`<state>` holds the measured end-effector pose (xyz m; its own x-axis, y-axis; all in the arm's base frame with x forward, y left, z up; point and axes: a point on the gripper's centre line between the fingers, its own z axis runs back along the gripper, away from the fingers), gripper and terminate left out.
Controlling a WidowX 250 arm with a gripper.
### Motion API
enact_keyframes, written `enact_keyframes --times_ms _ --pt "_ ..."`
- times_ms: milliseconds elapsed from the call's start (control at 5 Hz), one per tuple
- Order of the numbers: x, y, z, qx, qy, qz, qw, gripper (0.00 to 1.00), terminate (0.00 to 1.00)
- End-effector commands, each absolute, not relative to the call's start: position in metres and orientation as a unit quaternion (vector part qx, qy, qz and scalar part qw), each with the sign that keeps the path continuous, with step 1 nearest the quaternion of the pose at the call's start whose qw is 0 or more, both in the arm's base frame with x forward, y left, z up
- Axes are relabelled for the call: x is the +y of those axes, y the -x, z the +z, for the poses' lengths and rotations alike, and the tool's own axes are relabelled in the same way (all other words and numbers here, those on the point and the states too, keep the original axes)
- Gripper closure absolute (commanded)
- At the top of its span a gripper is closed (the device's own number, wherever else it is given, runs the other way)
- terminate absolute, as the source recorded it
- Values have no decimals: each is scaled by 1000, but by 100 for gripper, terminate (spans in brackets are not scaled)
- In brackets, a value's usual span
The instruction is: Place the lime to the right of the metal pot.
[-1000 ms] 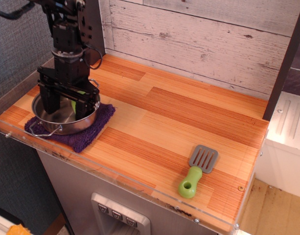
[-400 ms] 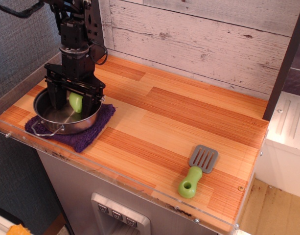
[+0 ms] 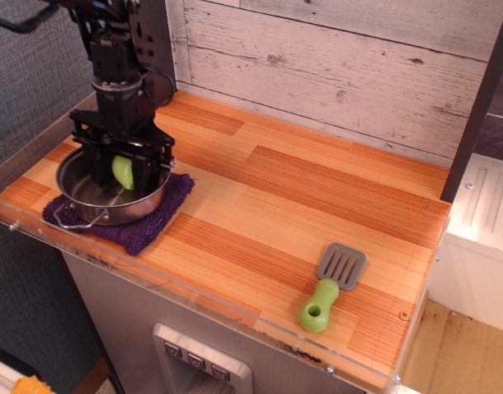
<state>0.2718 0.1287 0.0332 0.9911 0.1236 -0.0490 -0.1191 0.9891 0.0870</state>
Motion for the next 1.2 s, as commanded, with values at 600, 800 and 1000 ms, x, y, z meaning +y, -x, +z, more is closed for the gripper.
enact_keyframes --times_ms 600,800,1000 --pt "27 -217 43 -1 -30 -17 999 100 0" --pt "24 -220 27 2 -30 -25 999 100 0" --pt "23 -223 19 2 -37 -27 999 100 0"
